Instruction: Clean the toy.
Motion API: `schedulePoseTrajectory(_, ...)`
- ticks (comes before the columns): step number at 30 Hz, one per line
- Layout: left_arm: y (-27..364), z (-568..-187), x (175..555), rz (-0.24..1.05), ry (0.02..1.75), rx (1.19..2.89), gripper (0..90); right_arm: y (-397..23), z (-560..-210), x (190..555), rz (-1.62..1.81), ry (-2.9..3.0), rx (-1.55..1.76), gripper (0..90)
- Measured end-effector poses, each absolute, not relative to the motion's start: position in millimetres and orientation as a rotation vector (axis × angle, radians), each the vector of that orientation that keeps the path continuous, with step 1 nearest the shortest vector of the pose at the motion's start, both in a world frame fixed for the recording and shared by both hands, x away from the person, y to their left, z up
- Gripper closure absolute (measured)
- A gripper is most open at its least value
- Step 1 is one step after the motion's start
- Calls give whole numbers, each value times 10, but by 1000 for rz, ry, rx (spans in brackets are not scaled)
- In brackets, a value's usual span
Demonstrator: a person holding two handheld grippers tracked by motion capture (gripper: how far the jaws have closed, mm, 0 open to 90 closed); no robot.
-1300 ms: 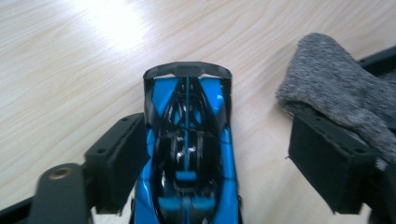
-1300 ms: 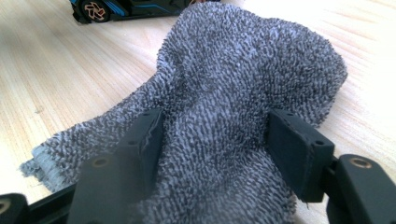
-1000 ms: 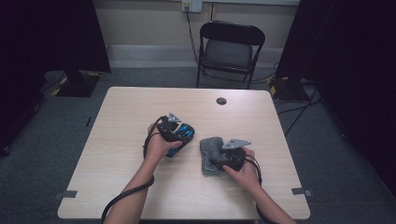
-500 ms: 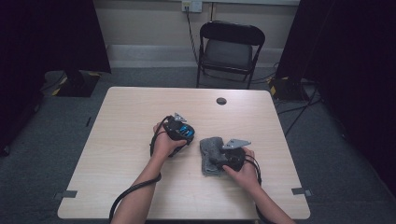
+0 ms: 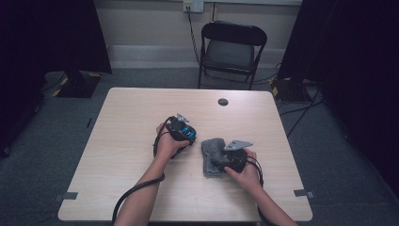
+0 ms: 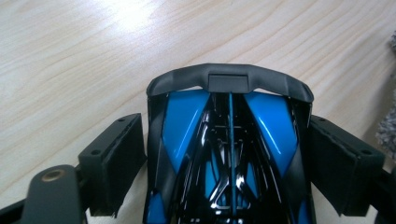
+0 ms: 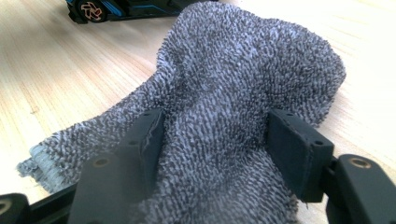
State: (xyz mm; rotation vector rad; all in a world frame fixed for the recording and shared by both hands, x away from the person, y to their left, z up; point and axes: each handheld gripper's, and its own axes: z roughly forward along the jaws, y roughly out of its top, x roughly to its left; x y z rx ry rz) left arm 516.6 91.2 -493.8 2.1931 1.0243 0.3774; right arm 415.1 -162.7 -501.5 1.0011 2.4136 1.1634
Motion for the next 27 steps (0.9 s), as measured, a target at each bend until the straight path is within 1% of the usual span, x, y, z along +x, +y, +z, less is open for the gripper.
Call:
schedulePoseTrajectory(4, 894, -4948, 5160, 389, 1024, 2206, 205, -1626, -5015, 4150, 1163, 2413, 1001, 371)
schedulePoseTrajectory(6, 882, -4948, 5147, 394, 1021, 2200, 243, -1626, -5015, 4150, 1164, 2413, 1002, 371)
schedulePoseTrajectory(13, 874, -4928, 5136, 388, 1042, 2213, 253, -1625, -5015, 4150, 1162, 2412, 1001, 370)
schedulePoseTrajectory(18, 874, -4906, 5103, 410, 1019, 2234, 255, -1617, -5012, 4148, 1162, 2405, 1007, 356)
schedulePoseTrajectory(20, 886, -4895, 5091, 411, 1013, 2230, 256, -1609, -5010, 4142, 1161, 2397, 1008, 340)
schedulePoseTrajectory(22, 901, -4871, 5081, 404, 1006, 2228, 256, -1601, -5006, 4134, 1156, 2373, 1002, 286)
schedulePoseTrajectory(27, 943, -4837, 5048, 387, 1001, 2220, 256, -1598, -4959, 4142, 1151, 2340, 1095, 207)
